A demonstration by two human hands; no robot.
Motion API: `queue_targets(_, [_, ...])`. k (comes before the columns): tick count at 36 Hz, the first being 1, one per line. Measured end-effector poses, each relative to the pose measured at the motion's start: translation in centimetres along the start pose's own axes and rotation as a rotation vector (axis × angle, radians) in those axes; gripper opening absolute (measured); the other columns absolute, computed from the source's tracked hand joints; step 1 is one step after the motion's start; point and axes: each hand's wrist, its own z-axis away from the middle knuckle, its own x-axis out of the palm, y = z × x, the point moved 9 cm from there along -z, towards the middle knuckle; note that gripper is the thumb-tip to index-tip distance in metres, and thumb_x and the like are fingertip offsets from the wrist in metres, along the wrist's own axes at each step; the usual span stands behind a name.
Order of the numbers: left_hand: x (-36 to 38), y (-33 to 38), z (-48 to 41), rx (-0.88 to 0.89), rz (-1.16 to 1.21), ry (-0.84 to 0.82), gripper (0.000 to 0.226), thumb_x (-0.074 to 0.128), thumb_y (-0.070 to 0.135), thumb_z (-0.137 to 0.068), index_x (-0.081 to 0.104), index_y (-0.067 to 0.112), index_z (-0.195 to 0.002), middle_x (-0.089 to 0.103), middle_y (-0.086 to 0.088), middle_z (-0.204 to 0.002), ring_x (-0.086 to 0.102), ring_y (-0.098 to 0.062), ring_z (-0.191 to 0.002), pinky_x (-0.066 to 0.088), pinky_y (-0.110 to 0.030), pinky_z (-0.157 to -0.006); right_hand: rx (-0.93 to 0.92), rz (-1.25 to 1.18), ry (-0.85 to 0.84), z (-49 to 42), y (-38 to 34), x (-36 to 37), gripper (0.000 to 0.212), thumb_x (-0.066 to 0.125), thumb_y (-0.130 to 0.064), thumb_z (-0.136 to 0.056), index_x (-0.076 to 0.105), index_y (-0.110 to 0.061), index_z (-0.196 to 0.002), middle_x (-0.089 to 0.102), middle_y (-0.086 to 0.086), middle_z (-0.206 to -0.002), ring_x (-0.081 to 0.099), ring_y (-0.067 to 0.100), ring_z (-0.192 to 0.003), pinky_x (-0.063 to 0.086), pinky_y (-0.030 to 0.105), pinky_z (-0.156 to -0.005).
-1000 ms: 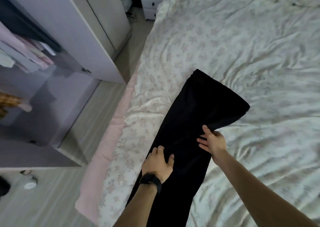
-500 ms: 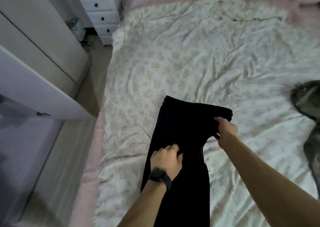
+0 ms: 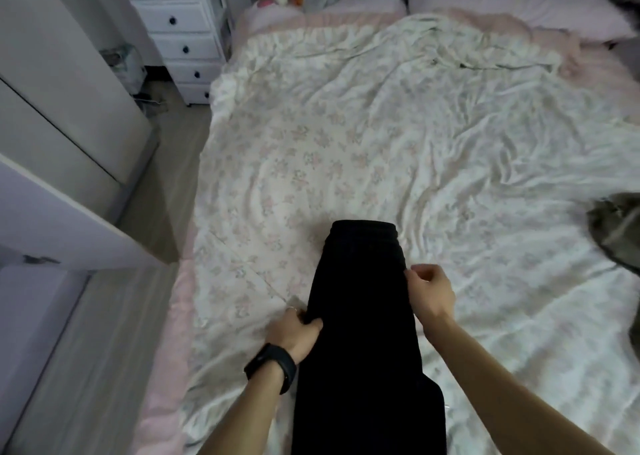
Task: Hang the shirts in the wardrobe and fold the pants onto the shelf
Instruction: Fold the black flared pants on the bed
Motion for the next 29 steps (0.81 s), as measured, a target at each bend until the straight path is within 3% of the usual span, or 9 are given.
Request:
queue_targets(4, [-1.9,4.3,-2.9,0.053,-0.208,0.06,0.031,0.054,0.063,-0.091,0.058,0.033,-0.096,0.071,0.001,-0.086,0.069,-0.018,-0.07,0.044,-0.022,-0.051,0.067,-0.076,-0.178,-2.8,1.7,0.2,0.022,0.066,-0.035,-0.095,0.063,-0.018,-0.109,0.069,0.004,-0.109,0.066,0.026,-0.1,0.053,0.047,-0.094])
queue_targets(8, [-3.1,9.1,-5.5,0.106,-0.322,0.189,0.028,0.059,0.06,-0.072,0.057,0.036,-0.087,0.068,0.005,-0.075,0.067,-0.018,-0.063,0.044,-0.026,-0.05,0.077,-0.132,-0.386,-5.0,-1.0,3.0,0.03,0.065,-0.045,-0.095,0.068,-0.018,-0.109,0.074,0.003,-0.105,0.072,0.022,-0.095,0.059,0.035,-0.075])
queue_targets(12, [-1.8,11.5,-8.2,0.06,-0.069,0.059,0.031,0.071,0.033,-0.066,0.059,0.027,-0.095,0.068,-0.004,-0.093,0.068,-0.024,-0.078,0.054,-0.036,-0.066,0.134,-0.076,-0.478,-6.7,-2.1,5.3,0.045,0.066,-0.052,-0.092,0.069,-0.008,-0.102,0.073,0.004,-0.092,0.071,0.02,-0.082,0.058,0.031,-0.069])
queue_targets(15, [-1.4,12.0,-9.3,0.085,0.132,0.081,0.069,0.078,0.038,-0.055,0.051,0.023,-0.116,0.066,-0.005,-0.11,0.069,-0.029,-0.092,0.058,-0.047,-0.086,0.186,-0.071,-0.489,-7.7,-1.7,5.5,0.044,0.074,-0.048,-0.087,0.067,-0.005,-0.092,0.065,-0.001,-0.066,0.064,0.016,-0.058,0.049,0.026,-0.054])
queue_targets(18, [-0.9,13.0,-9.1,0.172,0.36,0.084,0.097,0.086,0.056,-0.051,0.049,0.023,-0.135,0.065,-0.004,-0.127,0.068,-0.03,-0.107,0.053,-0.049,-0.098,0.171,-0.087,-0.513,-8.1,-2.1,5.3,0.041,0.083,-0.037,-0.082,0.071,-0.001,-0.099,0.075,-0.001,-0.071,0.073,0.013,-0.061,0.052,0.02,-0.05])
queue_targets(20, [-0.5,13.7,-8.7,0.201,0.35,0.058,0.084,0.082,0.062,-0.063,0.055,0.024,-0.133,0.065,0.003,-0.128,0.067,-0.021,-0.109,0.054,-0.037,-0.098,0.105,-0.088,-0.486,-8.6,-2.8,5.0,0.039,0.084,-0.034,-0.081,0.069,-0.006,-0.104,0.078,0.002,-0.085,0.075,0.014,-0.07,0.056,0.022,-0.054])
queue_targets(23, [-2.2,14.6,-8.7,0.233,0.311,0.2,0.04,0.076,0.042,-0.087,0.05,0.031,-0.115,0.053,0.024,-0.108,0.056,0.006,-0.09,0.046,-0.006,-0.069,0.003,-0.087,-0.42,-9.0,-4.7,4.9,0.036,0.084,-0.031,-0.082,0.065,-0.011,-0.105,0.075,0.008,-0.098,0.075,0.022,-0.085,0.062,0.036,-0.076])
queue_targets(26, [-4.7,16.6,-8.5,0.274,0.335,0.371,0.046,0.075,0.041,-0.088,0.053,0.022,-0.125,0.054,0.01,-0.13,0.057,-0.012,-0.117,0.045,-0.02,-0.09,-0.151,-0.09,-0.244,-10.0,-8.2,4.1,0.029,0.082,-0.036,-0.081,0.065,-0.018,-0.095,0.072,-0.001,-0.092,0.071,0.018,-0.083,0.06,0.037,-0.078])
queue_targets(29, [-6.7,16.2,-8.9,0.251,0.133,0.519,0.054,0.073,0.059,-0.083,0.056,0.027,-0.123,0.058,0.007,-0.127,0.057,-0.018,-0.116,0.04,-0.024,-0.088,-0.262,0.042,-0.193,-10.3,-10.4,4.5,0.026,0.081,-0.042,-0.081,0.063,-0.025,-0.089,0.065,-0.011,-0.084,0.063,0.006,-0.076,0.051,0.024,-0.066])
